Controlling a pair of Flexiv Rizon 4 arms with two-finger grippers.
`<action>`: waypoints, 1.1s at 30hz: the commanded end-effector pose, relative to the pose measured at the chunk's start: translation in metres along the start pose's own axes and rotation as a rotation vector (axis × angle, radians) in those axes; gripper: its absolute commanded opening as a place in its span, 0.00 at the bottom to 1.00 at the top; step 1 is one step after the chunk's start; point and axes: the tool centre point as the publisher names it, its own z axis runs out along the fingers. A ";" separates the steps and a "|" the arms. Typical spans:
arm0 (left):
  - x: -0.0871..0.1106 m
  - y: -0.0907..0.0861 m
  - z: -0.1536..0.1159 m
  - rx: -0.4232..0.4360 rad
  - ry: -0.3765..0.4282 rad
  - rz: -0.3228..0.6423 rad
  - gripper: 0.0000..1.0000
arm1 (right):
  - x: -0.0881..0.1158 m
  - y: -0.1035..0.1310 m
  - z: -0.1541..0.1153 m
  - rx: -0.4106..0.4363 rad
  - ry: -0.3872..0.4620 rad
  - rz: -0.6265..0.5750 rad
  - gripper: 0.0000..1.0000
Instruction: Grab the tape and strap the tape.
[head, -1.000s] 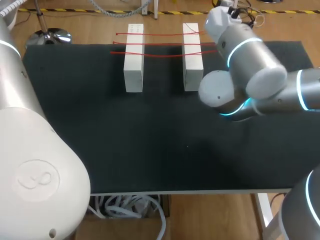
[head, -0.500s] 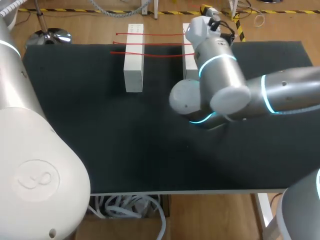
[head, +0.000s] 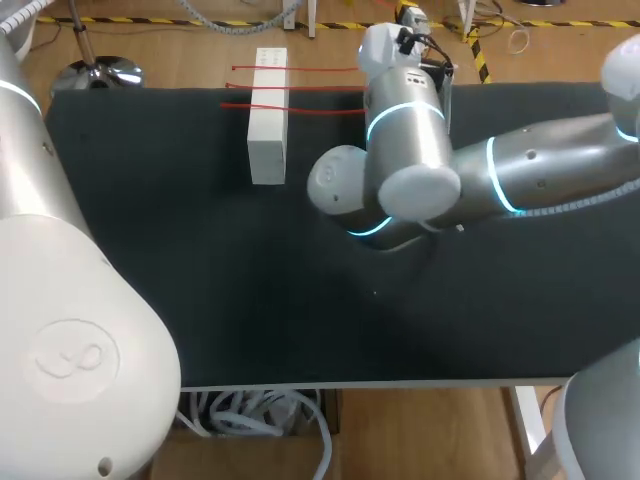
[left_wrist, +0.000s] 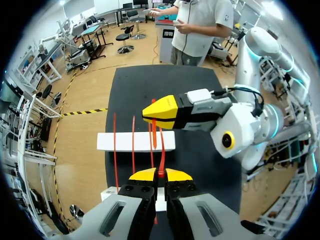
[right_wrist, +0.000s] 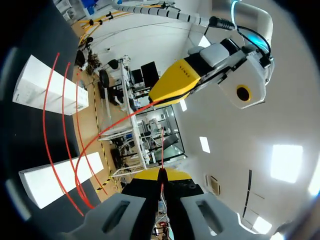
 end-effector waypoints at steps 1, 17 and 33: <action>-0.001 -0.001 -0.001 -0.004 0.003 -0.001 0.00 | 0.001 0.007 -0.003 0.022 0.004 -0.007 0.00; -0.001 -0.001 -0.001 -0.004 0.003 -0.001 0.00 | -0.002 0.020 -0.001 0.001 -0.010 -0.020 0.00; -0.001 -0.001 -0.001 -0.004 0.003 -0.001 0.00 | -0.003 0.028 -0.001 -0.006 -0.012 -0.023 0.00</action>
